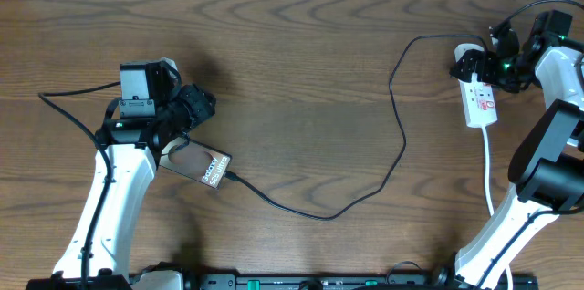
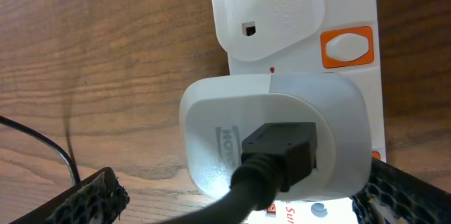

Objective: Plug charger to phone and switch on socket

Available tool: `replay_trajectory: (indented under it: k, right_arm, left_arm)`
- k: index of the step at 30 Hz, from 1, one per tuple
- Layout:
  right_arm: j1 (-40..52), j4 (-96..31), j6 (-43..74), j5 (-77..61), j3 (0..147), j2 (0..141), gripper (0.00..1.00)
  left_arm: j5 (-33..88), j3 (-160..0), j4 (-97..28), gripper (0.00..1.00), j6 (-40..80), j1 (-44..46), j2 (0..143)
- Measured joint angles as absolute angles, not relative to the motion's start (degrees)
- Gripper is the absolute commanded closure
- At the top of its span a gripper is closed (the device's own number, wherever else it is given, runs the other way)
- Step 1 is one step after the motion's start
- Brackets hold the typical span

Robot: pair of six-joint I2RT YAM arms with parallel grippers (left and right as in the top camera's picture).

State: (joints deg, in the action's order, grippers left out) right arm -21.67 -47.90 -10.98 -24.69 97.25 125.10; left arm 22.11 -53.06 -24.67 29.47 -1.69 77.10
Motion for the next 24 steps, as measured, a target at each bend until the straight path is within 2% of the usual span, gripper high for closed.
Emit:
replay_trajectory:
  k: [24]
  right_arm:
    - [-21.7, -43.4, -10.6, -25.8, 94.3, 124.4, 0.04]
  left_arm:
    - [22.1, -53.1, -24.7, 0.54, 29.5, -1.7, 77.1]
